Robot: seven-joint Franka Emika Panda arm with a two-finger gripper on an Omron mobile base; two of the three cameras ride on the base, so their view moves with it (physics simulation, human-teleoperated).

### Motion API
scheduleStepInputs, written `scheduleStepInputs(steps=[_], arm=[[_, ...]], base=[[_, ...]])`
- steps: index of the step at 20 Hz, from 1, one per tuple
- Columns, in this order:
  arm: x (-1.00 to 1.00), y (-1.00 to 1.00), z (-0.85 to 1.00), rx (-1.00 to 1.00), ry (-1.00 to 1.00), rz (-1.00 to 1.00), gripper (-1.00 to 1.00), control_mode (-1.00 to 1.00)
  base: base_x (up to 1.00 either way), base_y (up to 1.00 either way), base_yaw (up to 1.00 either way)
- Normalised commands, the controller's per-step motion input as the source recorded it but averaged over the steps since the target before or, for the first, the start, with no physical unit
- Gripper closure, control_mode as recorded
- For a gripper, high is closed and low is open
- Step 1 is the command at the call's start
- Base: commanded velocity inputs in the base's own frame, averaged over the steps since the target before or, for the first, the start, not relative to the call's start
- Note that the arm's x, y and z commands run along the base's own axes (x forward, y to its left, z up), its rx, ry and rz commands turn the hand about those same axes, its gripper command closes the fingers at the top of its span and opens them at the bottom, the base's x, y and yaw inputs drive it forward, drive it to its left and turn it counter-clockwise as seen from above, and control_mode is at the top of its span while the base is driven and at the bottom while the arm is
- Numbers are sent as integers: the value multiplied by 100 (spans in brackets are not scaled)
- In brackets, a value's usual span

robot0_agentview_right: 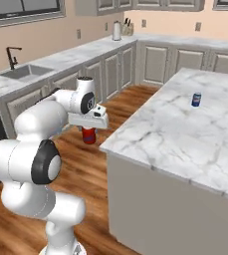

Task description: Four empty soda cans are scattered around the kitchen. Gather all the cans and cluster them next to the stove for recycling.

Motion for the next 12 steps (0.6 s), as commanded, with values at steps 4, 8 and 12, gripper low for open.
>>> scheduleStepInputs(steps=[4, 8, 12], arm=[[0, 0, 0, 0, 0, 0, 100, 100], [0, 0, 0, 0, 0, 0, 100, 100], [0, 0, 0, 0, 0, 0, 100, 100]], base=[[-15, 15, 50], [-16, 18, 50], [-16, 18, 50]])
